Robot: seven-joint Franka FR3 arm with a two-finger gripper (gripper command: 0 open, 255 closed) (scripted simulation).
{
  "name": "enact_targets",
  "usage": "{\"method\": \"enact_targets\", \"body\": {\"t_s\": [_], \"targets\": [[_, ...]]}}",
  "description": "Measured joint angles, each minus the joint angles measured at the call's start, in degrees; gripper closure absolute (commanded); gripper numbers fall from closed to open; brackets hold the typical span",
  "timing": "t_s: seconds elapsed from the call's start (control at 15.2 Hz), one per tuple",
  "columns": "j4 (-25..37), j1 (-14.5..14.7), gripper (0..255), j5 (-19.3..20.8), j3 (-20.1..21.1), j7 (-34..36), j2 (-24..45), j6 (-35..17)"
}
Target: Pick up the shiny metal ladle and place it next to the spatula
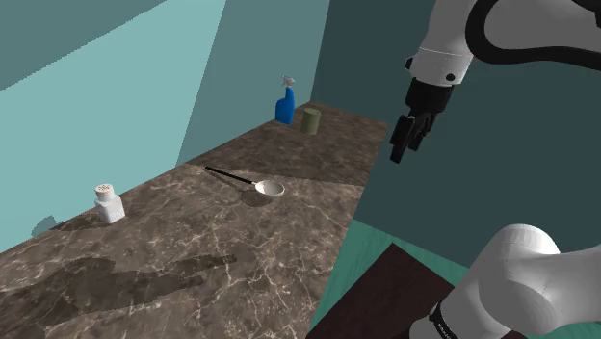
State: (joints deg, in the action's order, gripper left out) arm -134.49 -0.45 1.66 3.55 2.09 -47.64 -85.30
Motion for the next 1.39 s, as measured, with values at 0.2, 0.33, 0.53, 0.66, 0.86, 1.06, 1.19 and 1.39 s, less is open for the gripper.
{"method": "enact_targets", "body": {"t_s": [0.2,0.33,0.53,0.66,0.86,1.06,1.19,1.39], "targets": [[-0.3,0.1,0,-0.1,-0.3,-0.5,1.9,-2.4],[-0.3,0.5,0,-0.5,-0.2,-0.9,5.0,-5.9],[-0.7,1.0,0,-1.0,-0.4,-1.9,9.3,-11.0],[-0.1,1.3,0,-1.4,-0.5,-2.7,13.0,-14.5],[1.3,1.9,0,-2.0,-0.4,-3.6,18.8,-19.5],[3.3,2.4,0,-2.6,-0.5,-4.9,25.0,-24.3],[5.1,2.8,0,-3.1,-0.3,-5.6,29.1,-26.9],[8.5,3.1,0,-3.7,-0.5,-7.2,35.0,-30.1]]}}
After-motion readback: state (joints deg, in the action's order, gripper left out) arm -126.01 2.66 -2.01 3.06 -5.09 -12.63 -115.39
